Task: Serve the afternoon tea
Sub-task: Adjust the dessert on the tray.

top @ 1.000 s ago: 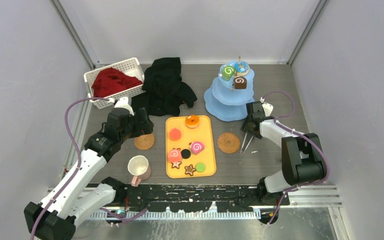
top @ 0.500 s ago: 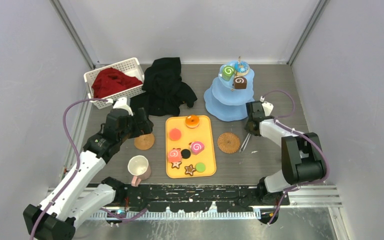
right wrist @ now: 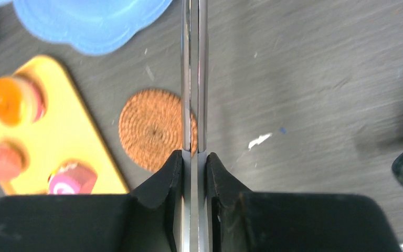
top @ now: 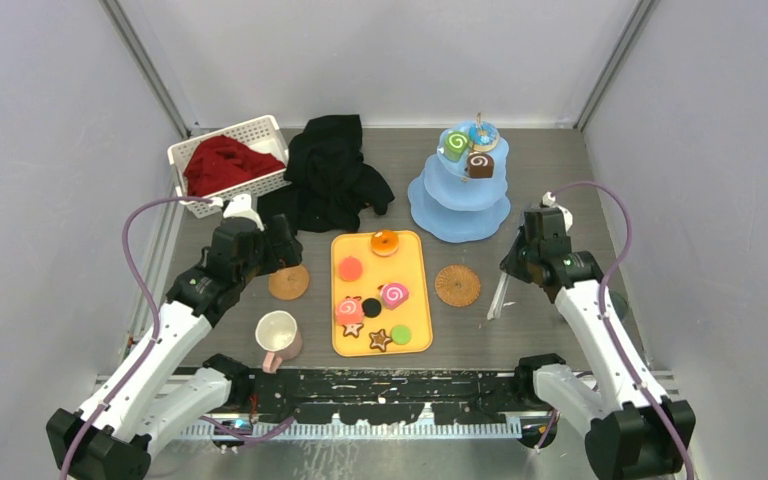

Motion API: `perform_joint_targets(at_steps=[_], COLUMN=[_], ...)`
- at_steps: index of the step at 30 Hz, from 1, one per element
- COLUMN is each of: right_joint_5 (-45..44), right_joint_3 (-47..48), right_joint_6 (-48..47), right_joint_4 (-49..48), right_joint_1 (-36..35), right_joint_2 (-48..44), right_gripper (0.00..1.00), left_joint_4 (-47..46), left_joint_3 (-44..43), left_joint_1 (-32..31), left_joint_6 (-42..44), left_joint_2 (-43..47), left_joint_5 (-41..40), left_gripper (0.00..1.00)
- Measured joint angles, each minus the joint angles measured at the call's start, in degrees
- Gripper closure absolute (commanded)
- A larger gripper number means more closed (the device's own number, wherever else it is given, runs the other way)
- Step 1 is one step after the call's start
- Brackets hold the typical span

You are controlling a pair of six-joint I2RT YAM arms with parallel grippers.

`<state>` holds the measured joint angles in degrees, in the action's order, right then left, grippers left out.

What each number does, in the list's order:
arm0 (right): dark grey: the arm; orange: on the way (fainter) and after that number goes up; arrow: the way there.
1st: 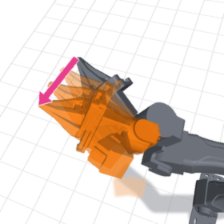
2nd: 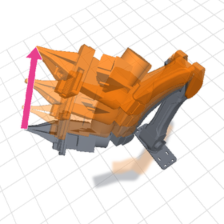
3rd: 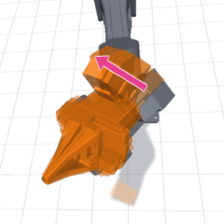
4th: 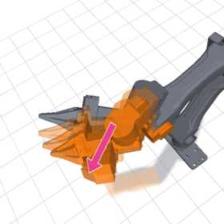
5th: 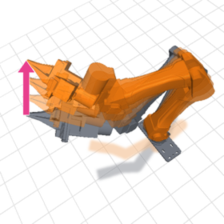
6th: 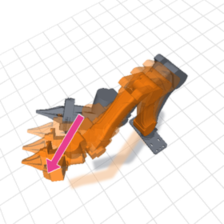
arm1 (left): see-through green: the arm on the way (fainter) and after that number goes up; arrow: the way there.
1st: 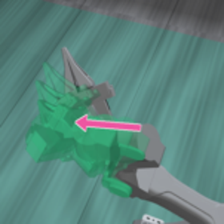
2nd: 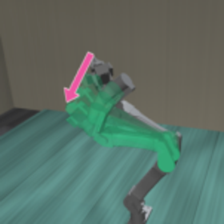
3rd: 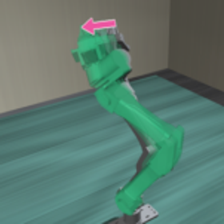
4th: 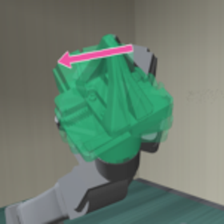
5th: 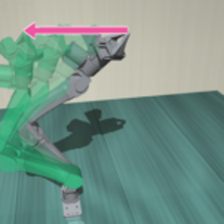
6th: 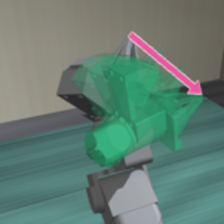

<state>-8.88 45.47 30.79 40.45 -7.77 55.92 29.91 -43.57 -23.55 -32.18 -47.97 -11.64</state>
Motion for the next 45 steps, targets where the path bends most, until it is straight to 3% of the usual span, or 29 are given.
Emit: perform_joint_targets(at_steps=[7, 11, 17, 20, 36, 45], right_joint_5=[14.1, 18.9, 18.9, 18.1, 23.6, 28.1], right_joint_3=[2.3, 4.3, 9.1, 10.8, 10.4, 8.3], right_joint_6=[-0.8, -1.7, -2.0, -1.9, -2.7, -5.7], right_joint_4=[11.0, 13.6, 17.4, 18.9, 22.4, 18.4], right_joint_1=[-1.7, -9.4, -27.2, -32.7, -50.6, -54.0], right_joint_2=[-4.5, -2.3, 4.6, 6.0, 9.6, 16.1], right_gripper=[0.99, 0.99, 0.98, 0.99, 0.99, 0.99], left_joint_4=[0.4, 0.5, 0.6, 0.6, 0.6, 0.8], left_joint_3=[-0.3, -1.0, -1.1, -1.1, -1.1, -1.1], left_joint_1=[0.0, 0.0, 0.0, 0.0, 0.0, 0.0], left_joint_6=[0.7, 0.9, 1.1, 1.2, 1.2, 1.2], left_joint_2=[-0.2, -1.1, -1.2, -1.2, -1.2, -0.7], left_joint_5=[-3.2, -3.5, -4.2, -4.5, -4.9, -4.9], left_gripper=[0.01, 0.01, 0.01, 0.01, 0.01, 0.01])
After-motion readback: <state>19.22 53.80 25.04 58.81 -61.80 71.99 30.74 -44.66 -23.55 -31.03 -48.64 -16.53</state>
